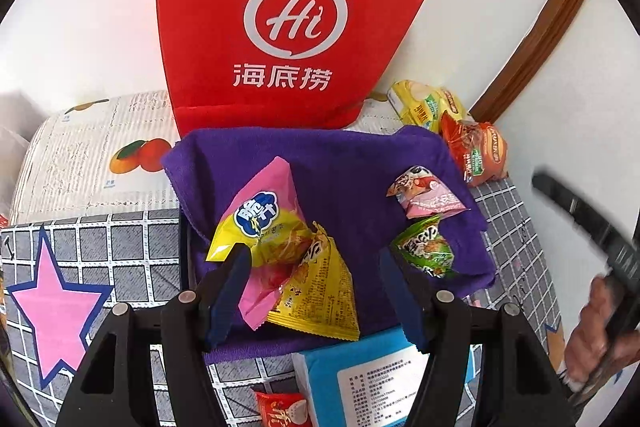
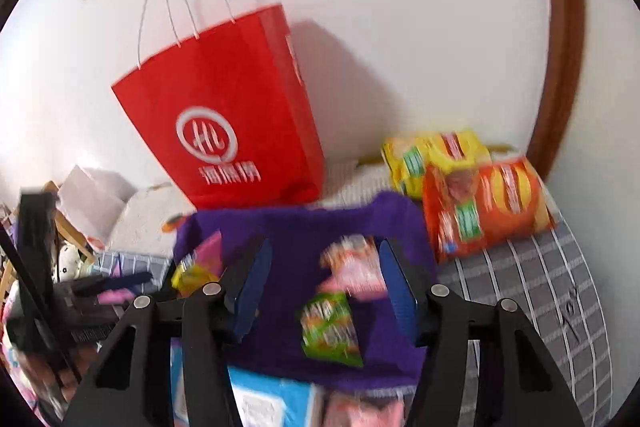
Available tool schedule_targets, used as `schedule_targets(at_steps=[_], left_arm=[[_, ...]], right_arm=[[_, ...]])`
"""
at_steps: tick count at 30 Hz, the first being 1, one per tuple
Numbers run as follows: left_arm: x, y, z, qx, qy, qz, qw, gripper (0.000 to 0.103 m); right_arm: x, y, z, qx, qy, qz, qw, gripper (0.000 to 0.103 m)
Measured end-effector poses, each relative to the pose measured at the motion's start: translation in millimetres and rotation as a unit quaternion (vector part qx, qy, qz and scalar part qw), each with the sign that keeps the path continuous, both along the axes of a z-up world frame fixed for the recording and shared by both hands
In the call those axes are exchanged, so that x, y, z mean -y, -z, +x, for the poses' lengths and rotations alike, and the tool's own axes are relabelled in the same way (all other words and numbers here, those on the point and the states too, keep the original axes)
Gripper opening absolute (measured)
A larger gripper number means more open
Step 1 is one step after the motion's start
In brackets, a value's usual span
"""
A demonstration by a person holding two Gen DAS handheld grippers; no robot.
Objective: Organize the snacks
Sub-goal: 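Grasp the pink peach candy on the bed with right tool while left tool releases yellow bag on towel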
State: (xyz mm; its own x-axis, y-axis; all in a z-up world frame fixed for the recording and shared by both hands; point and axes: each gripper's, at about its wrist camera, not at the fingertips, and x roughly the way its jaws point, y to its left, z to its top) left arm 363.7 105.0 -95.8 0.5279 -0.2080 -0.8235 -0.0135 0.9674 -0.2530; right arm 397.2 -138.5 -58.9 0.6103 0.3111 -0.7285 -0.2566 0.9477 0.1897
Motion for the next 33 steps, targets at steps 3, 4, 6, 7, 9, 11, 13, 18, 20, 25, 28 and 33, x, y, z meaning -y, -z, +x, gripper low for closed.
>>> schedule_targets(at_steps=[3, 4, 6, 7, 9, 11, 13, 18, 20, 25, 28, 33], left_arm=[[-1, -3, -3, 0.002, -0.001, -0.005, 1.0, 0.065], [-1, -5, -4, 0.003, -0.001, -0.007, 1.0, 0.065], [0, -8, -6, 0.005, 0.0, -0.007, 1.0, 0.065], [1, -10, -7, 0.007, 0.002, -0.007, 0.9999, 0.065], [2, -12, -9, 0.01, 0.004, -0.007, 0.9999, 0.065], [4, -15, -11, 0.012, 0.008, -0.008, 0.9999, 0.065], [5, -18, -14, 0.015, 0.01, -0.009, 0.9998, 0.065], [7, -24, -18, 0.023, 0.017, -0.006, 0.9996, 0.065], [7, -25, -18, 0.023, 0.019, -0.01, 0.9995, 0.065], [8, -26, -20, 0.02, 0.019, -0.01, 0.9996, 0.065], [8, -30, -23, 0.025, 0.021, -0.009, 0.9994, 0.065], [7, -39, -30, 0.037, 0.023, -0.011, 0.999, 0.065]], right_arm=[[11, 16, -21, -0.009, 0.008, -0.037, 0.999, 0.057], [14, 21, -28, -0.012, 0.01, -0.048, 0.999, 0.057], [21, 38, -43, -0.028, 0.011, -0.066, 0.997, 0.058], [26, 46, -47, -0.039, 0.012, -0.068, 0.997, 0.06], [34, 67, -57, -0.069, 0.015, -0.065, 0.995, 0.061], [41, 89, -63, -0.097, 0.02, -0.061, 0.993, 0.062], [44, 105, -65, -0.118, 0.026, -0.064, 0.991, 0.062], [53, 134, -68, -0.156, 0.037, -0.021, 0.987, 0.062], [54, 138, -67, -0.155, 0.044, -0.007, 0.987, 0.062], [51, 143, -65, -0.138, 0.048, -0.004, 0.989, 0.059], [47, 139, -68, -0.134, 0.039, -0.004, 0.99, 0.036], [63, 128, -84, -0.146, 0.051, 0.007, 0.988, 0.036]])
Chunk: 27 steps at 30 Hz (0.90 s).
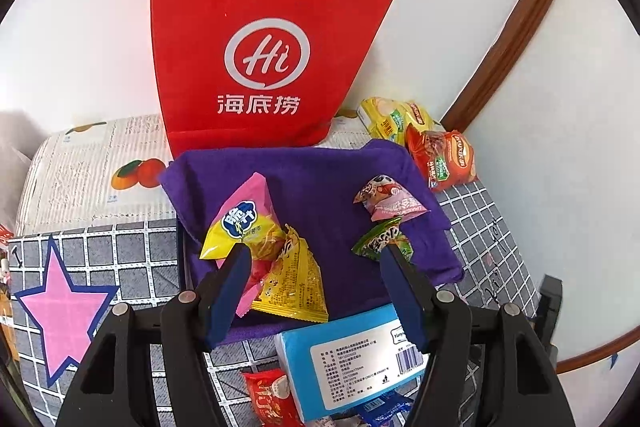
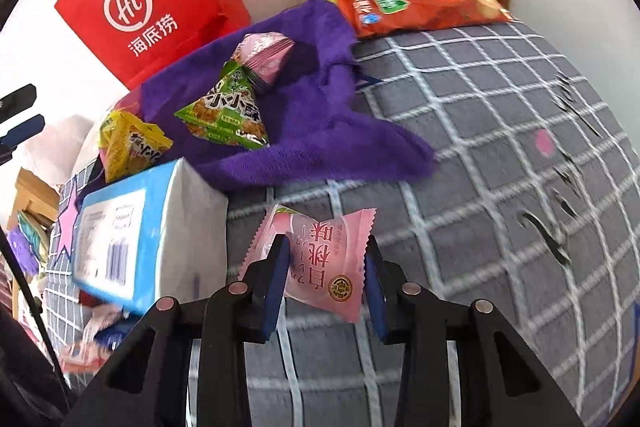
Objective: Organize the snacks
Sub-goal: 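Grasp the pink peach candy on the bed with right tool while left tool releases yellow bag on towel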
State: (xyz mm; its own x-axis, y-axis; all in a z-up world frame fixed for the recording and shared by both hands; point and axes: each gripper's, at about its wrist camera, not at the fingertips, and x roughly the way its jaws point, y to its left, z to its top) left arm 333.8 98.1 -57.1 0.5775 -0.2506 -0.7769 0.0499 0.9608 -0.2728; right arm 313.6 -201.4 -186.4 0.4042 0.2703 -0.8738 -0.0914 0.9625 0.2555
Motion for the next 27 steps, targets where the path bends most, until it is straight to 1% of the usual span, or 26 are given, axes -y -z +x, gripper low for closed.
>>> schedule_targets(at_steps=[4, 6, 8, 10, 11, 12, 13, 14, 15, 16, 17, 20, 22, 25, 26, 27], left_arm=[[1, -6, -5, 0.007, 0.004, -0.004, 1.0, 0.065], [2, -9, -8, 0.012, 0.008, -0.005, 0.9999, 0.065], [4, -13, -11, 0.019, 0.012, -0.006, 0.9997, 0.065], [6, -17, -14, 0.025, 0.016, -0.005, 0.9996, 0.065], [7, -18, -16, 0.027, 0.019, -0.004, 0.9994, 0.065], [8, -20, -17, 0.029, 0.021, -0.004, 0.9994, 0.065], [10, -21, -19, 0.031, 0.023, -0.003, 0.9992, 0.065], [11, -23, -20, 0.033, 0.026, -0.003, 0.9991, 0.065], [13, -25, -22, 0.037, 0.03, -0.002, 0.9989, 0.065], [14, -26, -23, 0.039, 0.033, -0.002, 0.9987, 0.065], [15, -27, -24, 0.043, 0.035, -0.002, 0.9985, 0.065], [19, -31, -28, 0.051, 0.041, 0.0, 0.9979, 0.067], [20, -33, -30, 0.054, 0.044, 0.001, 0.9976, 0.067], [22, -37, -33, 0.06, 0.048, 0.004, 0.997, 0.067], [22, -39, -34, 0.063, 0.049, 0.005, 0.9968, 0.067], [22, -40, -35, 0.066, 0.048, 0.005, 0.9967, 0.067]], right_arm=[[14, -14, -29, -0.008, -0.019, 0.011, 1.0, 0.036], [21, -18, -49, -0.02, -0.045, 0.007, 0.999, 0.036], [26, -18, -63, -0.029, -0.066, 0.004, 0.997, 0.036], [29, -14, -74, -0.037, -0.07, -0.001, 0.997, 0.037], [31, -9, -78, -0.049, -0.069, -0.009, 0.996, 0.039], [32, -6, -80, -0.055, -0.063, -0.013, 0.996, 0.046], [34, -5, -83, -0.056, -0.055, -0.011, 0.997, 0.049], [37, -7, -88, -0.05, -0.041, 0.002, 0.998, 0.058], [39, -8, -93, -0.044, -0.03, 0.016, 0.998, 0.071], [38, -10, -96, -0.043, -0.023, 0.027, 0.998, 0.076], [36, -11, -98, -0.041, -0.016, 0.037, 0.998, 0.08], [23, -9, -101, -0.043, -0.003, 0.05, 0.998, 0.08], [10, -6, -97, -0.04, 0.005, 0.033, 0.999, 0.08], [-8, -6, -94, -0.012, 0.014, -0.03, 0.999, 0.08], [-12, -4, -89, -0.005, 0.02, -0.059, 0.998, 0.08], [-14, -3, -87, -0.005, 0.026, -0.075, 0.997, 0.08]])
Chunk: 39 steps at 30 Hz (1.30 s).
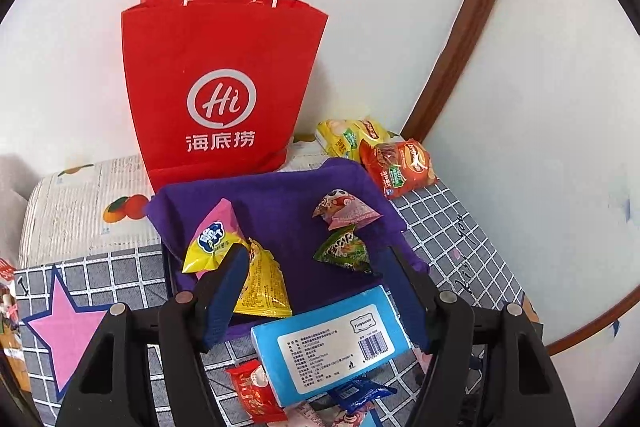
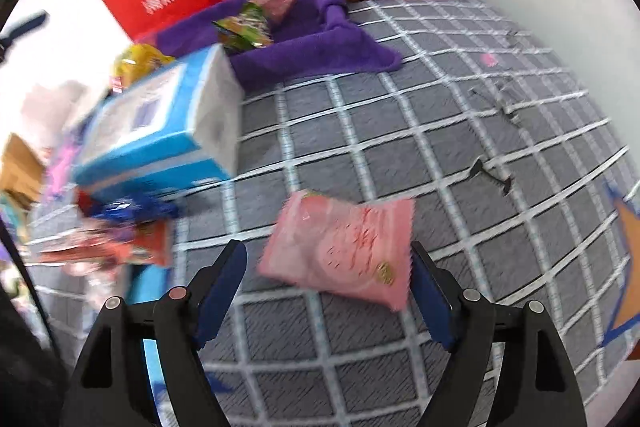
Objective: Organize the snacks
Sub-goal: 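Grasp the pink peach candy on the bed with right tool while left tool releases yellow bag on towel, then grasp the red candy packet with left tool while right tool holds pink candy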
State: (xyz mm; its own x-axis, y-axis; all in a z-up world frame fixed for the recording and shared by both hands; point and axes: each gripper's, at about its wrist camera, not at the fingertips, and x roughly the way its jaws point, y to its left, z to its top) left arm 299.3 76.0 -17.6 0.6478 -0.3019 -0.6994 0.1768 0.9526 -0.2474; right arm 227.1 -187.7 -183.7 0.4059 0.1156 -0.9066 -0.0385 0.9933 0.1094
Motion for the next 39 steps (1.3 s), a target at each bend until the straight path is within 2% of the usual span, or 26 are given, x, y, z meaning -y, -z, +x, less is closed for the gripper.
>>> schedule_targets(at_steps=[3, 7, 12, 15, 19, 24, 33, 39], left_arm=[[-1, -2, -1, 0.003, -0.003, 0.002, 1.0, 0.067], [-1, -2, 0, 0.003, -0.005, 0.003, 1.0, 0.068], [4, 0, 0, 0.002, -0.004, 0.01, 0.9999, 0.068], [6, 0, -2, 0.005, -0.005, 0.016, 0.9998, 0.068], [12, 0, -4, 0.008, -0.01, 0.024, 0.9996, 0.068], [18, 3, -4, 0.008, -0.011, 0.041, 0.9991, 0.068], [-1, 40, -35, -0.031, -0.026, 0.078, 0.9961, 0.068], [-29, 77, -57, -0.069, -0.045, 0.044, 0.9957, 0.068]], right_arm=[[-4, 4, 2, 0.016, 0.018, -0.029, 0.999, 0.08], [-10, 9, -2, 0.048, 0.007, -0.07, 0.996, 0.079], [-1, 11, -16, 0.092, 0.017, -0.069, 0.993, 0.071], [5, 10, -20, 0.097, 0.014, -0.063, 0.993, 0.065], [13, 12, -16, 0.098, 0.015, -0.037, 0.994, 0.064], [6, 13, -10, 0.095, 0.012, -0.04, 0.995, 0.065], [3, 14, -8, 0.094, 0.005, -0.039, 0.995, 0.069], [3, 14, -8, 0.094, 0.004, -0.038, 0.995, 0.068]])
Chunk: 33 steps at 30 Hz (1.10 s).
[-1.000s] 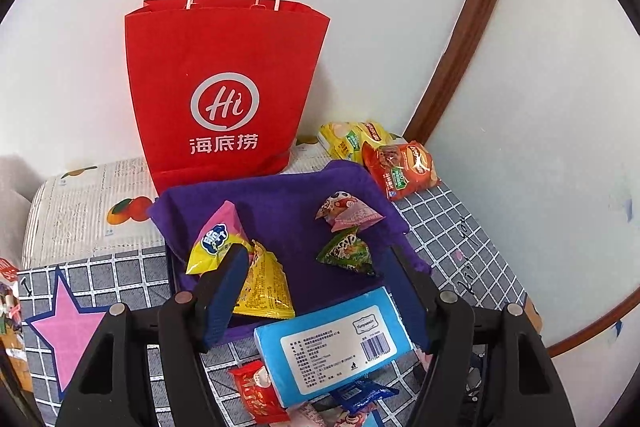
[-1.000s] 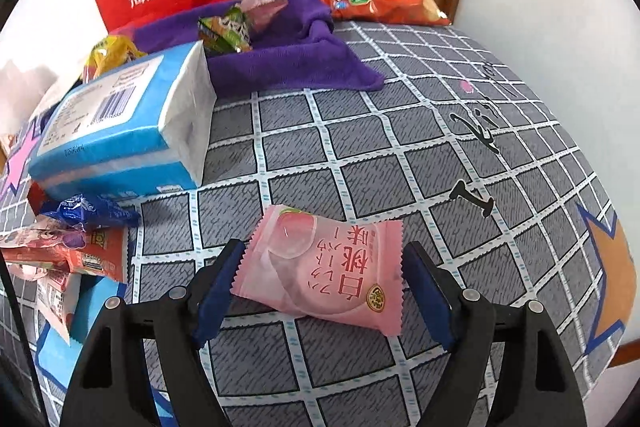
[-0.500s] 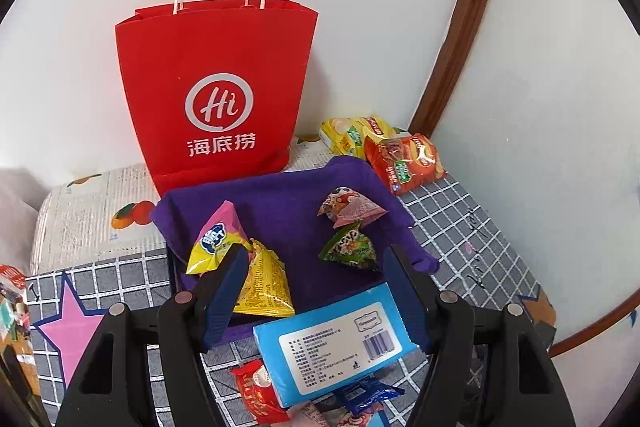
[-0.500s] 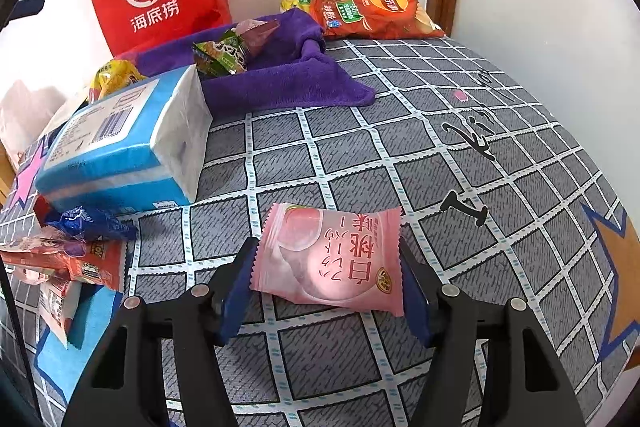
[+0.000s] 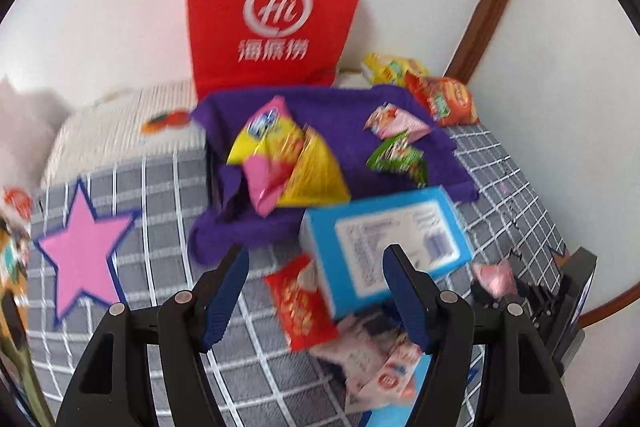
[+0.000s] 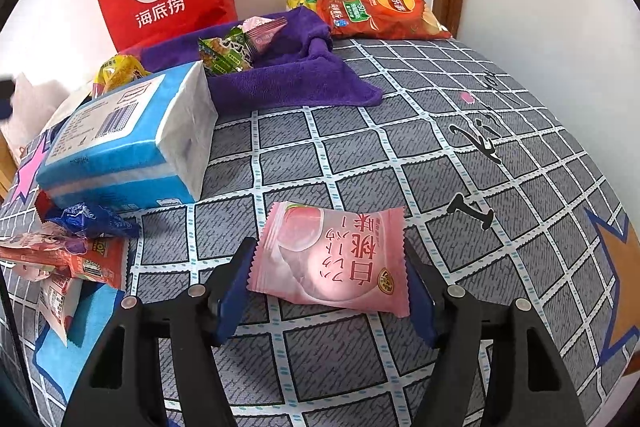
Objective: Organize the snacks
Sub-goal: 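Grasp the red candy packet with left tool while right tool holds pink candy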
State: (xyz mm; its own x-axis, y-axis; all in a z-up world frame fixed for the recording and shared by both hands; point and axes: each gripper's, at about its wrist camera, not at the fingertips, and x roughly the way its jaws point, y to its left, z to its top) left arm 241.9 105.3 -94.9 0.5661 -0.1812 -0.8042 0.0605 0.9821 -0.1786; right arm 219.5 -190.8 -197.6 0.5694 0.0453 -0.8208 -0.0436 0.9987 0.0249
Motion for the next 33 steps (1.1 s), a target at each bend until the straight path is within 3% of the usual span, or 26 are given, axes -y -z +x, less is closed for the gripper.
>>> schedule_targets(at_steps=[10, 21, 27, 31, 33], left_arm=[[-31, 49, -15, -0.034, -0.009, -0.07, 0.9969, 0.068], [-40, 76, -5, -0.045, 0.008, -0.142, 0.9888, 0.065], [-44, 84, 0, -0.04, 0.023, -0.193, 0.98, 0.057], [-47, 87, -1, -0.04, 0.033, -0.225, 0.973, 0.042], [-48, 87, -3, -0.04, 0.033, -0.229, 0.972, 0.04]], right_arm=[[0, 1, -1, 0.004, 0.0, -0.005, 1.0, 0.068], [0, 1, 0, 0.004, -0.001, -0.007, 1.0, 0.068], [0, 1, 0, 0.004, -0.002, -0.007, 1.0, 0.07], [0, 2, 0, 0.004, -0.005, -0.006, 1.0, 0.071], [0, 3, 1, 0.004, -0.006, -0.005, 1.0, 0.072]])
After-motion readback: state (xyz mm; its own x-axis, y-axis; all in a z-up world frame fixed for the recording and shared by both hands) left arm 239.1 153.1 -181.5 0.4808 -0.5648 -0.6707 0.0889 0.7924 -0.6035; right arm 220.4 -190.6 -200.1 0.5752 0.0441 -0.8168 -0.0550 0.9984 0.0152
